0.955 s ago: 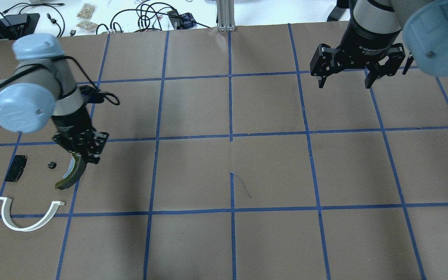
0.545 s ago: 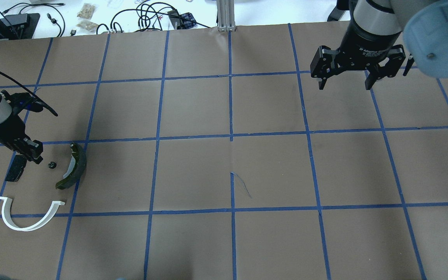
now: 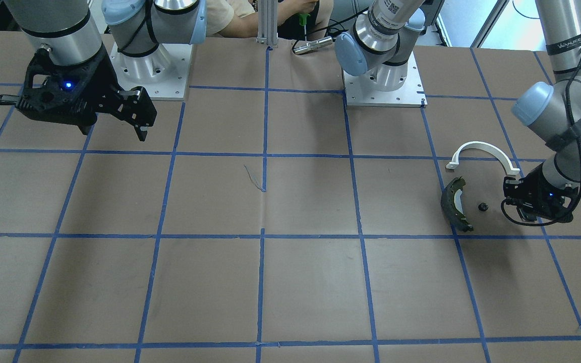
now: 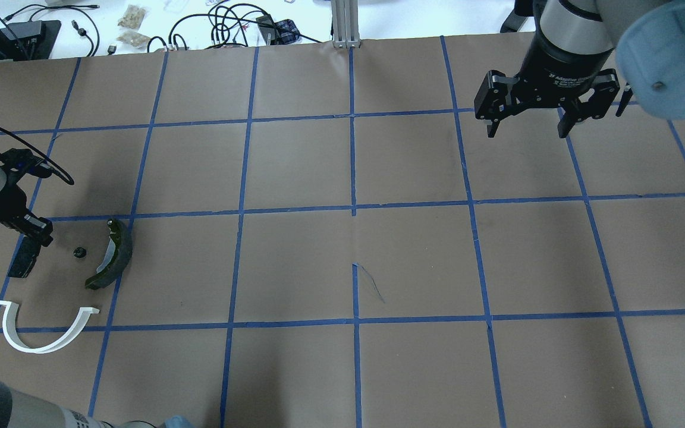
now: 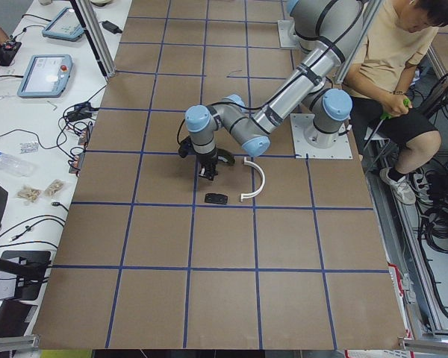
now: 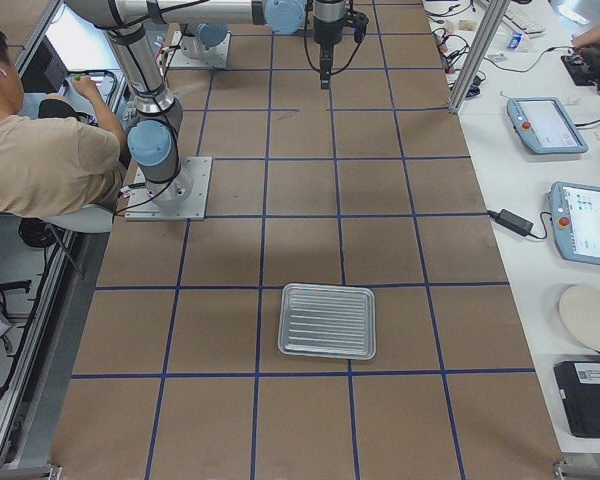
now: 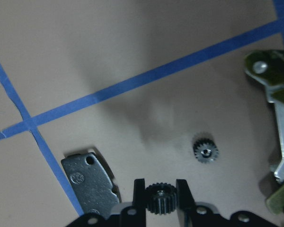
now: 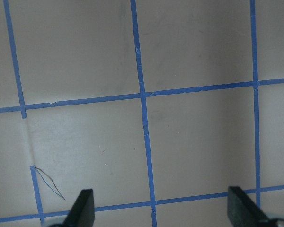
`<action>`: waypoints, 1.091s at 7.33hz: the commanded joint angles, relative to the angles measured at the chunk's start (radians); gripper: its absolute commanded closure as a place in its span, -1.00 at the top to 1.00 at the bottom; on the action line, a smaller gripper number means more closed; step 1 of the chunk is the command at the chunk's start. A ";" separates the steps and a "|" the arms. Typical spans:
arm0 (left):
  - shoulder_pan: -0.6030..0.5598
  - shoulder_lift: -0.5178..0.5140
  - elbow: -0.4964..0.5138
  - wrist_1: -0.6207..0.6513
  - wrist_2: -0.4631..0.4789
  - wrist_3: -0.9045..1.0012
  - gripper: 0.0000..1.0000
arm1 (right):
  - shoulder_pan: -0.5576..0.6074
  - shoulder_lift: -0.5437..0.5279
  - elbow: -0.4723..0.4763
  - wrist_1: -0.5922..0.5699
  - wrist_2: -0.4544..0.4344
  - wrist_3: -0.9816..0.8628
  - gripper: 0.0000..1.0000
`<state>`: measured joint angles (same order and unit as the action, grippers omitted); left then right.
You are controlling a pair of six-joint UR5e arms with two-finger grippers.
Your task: Place bearing gear from tray to pile
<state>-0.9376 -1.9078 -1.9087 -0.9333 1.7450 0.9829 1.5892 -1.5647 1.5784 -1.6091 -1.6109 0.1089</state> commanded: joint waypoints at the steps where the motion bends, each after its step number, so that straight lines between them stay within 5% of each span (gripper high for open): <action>1: 0.003 -0.002 -0.022 -0.001 -0.004 -0.003 -0.74 | 0.000 0.000 0.000 0.000 -0.003 0.000 1.00; 2: 0.006 -0.002 -0.029 0.007 -0.012 -0.003 -0.72 | 0.000 0.000 -0.001 -0.002 -0.003 0.000 1.00; 3: 0.006 -0.002 -0.026 0.008 -0.013 0.002 0.26 | 0.000 0.000 -0.001 0.000 -0.001 0.000 1.00; 4: 0.006 -0.004 -0.020 0.004 -0.019 -0.001 0.94 | 0.000 0.000 0.000 0.000 -0.003 0.000 1.00; 8: -0.003 0.016 -0.012 -0.002 -0.019 -0.016 0.96 | 0.000 0.000 -0.003 -0.002 -0.003 0.002 1.00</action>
<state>-0.9346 -1.8993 -1.9257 -0.9352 1.7248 0.9714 1.5892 -1.5647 1.5764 -1.6107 -1.6138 0.1104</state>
